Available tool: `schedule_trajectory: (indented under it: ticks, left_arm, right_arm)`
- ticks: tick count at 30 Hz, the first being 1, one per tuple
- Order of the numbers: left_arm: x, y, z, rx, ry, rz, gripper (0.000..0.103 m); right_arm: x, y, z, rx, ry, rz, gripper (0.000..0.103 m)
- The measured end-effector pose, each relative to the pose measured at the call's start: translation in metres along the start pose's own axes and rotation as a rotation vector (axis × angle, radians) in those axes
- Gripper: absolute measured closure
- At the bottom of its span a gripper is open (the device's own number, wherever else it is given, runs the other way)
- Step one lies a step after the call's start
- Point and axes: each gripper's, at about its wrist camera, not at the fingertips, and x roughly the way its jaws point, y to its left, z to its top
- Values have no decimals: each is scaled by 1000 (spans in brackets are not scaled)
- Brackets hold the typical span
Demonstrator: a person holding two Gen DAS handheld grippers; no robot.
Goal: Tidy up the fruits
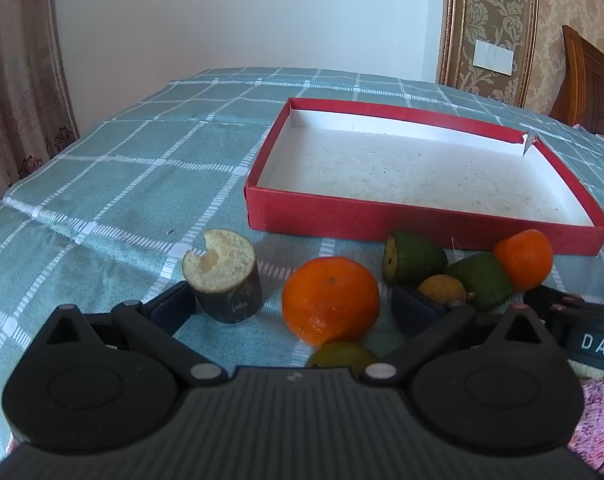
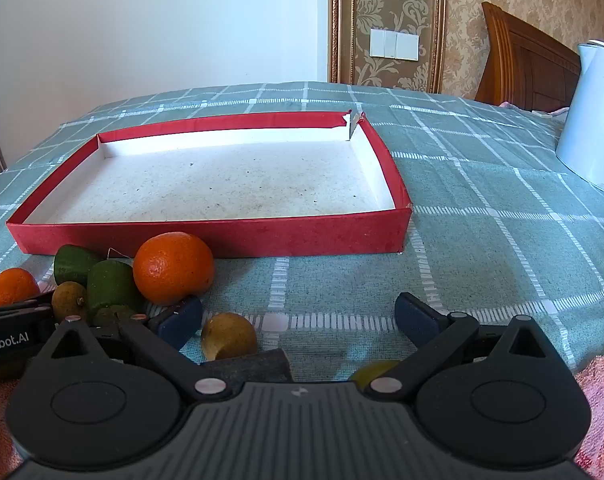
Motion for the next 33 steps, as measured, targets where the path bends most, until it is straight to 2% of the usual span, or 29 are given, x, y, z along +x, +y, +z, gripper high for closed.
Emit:
schedule_trajectory:
  ticks: [33]
  left_arm:
    - [0, 0, 0, -2, -4, 1, 0]
  right_arm:
    - [0, -2, -1, -9, -1, 18, 0]
